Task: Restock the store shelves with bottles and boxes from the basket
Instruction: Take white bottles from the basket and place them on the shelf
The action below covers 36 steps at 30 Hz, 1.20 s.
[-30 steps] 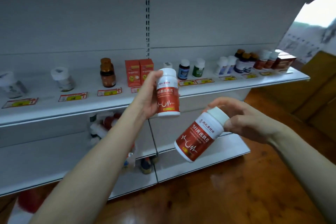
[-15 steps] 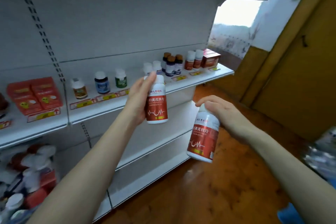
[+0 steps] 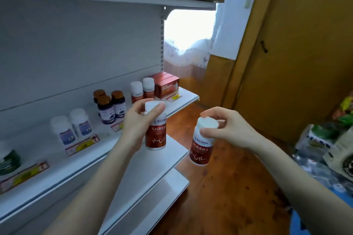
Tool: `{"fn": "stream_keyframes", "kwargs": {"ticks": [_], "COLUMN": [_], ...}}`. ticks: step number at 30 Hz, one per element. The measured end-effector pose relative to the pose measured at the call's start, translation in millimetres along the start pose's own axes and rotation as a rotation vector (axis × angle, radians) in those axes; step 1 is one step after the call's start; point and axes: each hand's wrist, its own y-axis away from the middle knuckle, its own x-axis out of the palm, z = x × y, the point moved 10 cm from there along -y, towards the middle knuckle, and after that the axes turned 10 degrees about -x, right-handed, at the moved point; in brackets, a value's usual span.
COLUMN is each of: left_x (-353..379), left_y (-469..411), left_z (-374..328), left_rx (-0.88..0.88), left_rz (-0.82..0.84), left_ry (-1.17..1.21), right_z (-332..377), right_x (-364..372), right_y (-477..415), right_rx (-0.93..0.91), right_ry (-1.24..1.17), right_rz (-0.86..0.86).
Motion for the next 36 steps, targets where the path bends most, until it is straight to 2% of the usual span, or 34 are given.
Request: {"fn": "stream_keyframes", "kwargs": {"ticks": [9, 12, 15, 19, 23, 31, 36], "left_x": [-3.8, -19.1, -30.4, -48.9, -71.8, -90.9, -93.6], "left_y": [-133.8, -161.5, -185.6, -215.6, -244.1, -291.4, -301.2], "left_z": [-66.1, -84.7, -102.3, -116.4, -105.5, -34.4, 0.6], "left_rx": [0.19, 0.214, 0.242, 0.206, 0.113, -0.193, -0.266], "left_rz": [-0.318, -0.459, -0.521, -0.634, -0.724, -0.597, -0.463], "left_ry": [-0.252, -0.255, -0.231, -0.293, -0.432, -0.755, -0.774], "right_z": [-22.0, -18.9, -14.6, 4.0, 14.2, 23.4, 3.1], "right_x": [-21.8, -21.0, -14.8, -1.5, 6.9, 41.8, 72.3], "right_y": [-151.8, -201.8, -247.1, -291.6, -327.4, -382.3, -413.6], "right_rx": [-0.183, -0.256, -0.327, -0.456, -0.496, -0.574, -0.492], "right_ry": [0.02, 0.025, 0.043, 0.102, 0.017, 0.08, 0.123], "right_rz": [0.162, 0.222, 0.298, 0.414, 0.466, 0.491, 0.503]}}
